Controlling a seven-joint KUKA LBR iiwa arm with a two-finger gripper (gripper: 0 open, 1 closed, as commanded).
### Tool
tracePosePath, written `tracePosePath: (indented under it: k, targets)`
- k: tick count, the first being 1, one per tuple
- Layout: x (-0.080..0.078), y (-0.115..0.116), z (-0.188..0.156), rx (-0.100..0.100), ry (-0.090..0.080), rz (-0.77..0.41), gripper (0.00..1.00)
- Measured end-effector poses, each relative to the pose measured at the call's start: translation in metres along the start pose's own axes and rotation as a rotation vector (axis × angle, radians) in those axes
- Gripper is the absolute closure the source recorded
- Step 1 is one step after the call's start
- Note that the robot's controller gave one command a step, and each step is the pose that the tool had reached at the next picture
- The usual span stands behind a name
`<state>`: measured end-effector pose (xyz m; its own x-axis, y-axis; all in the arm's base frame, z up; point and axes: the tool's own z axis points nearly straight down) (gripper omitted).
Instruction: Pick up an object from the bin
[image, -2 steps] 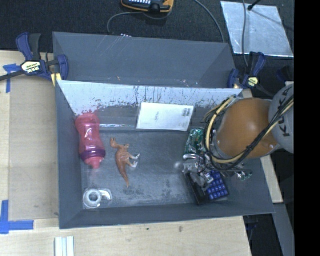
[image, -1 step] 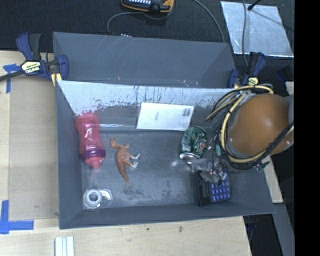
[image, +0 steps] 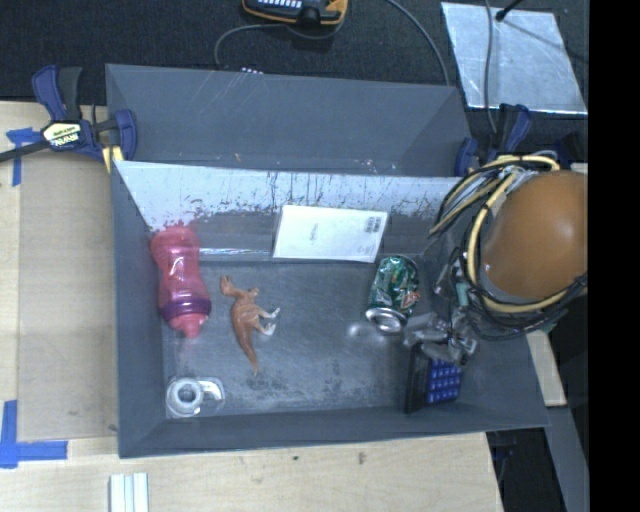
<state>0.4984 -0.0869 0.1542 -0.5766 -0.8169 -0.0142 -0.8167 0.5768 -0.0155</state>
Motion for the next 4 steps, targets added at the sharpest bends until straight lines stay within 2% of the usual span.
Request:
tracePosePath:
  k: [1, 2, 3, 4]
  targets:
    - [0.004, -0.022, -0.035, 0.012, -0.001, -0.159, 1.0]
    - [0.005, -0.029, -0.072, 0.003, -0.001, -0.376, 1.0]
    - [-0.008, -0.024, -0.084, 0.019, -0.003, -0.428, 1.0]
    - [-0.03, -0.006, -0.054, 0.007, -0.002, -0.592, 1.0]
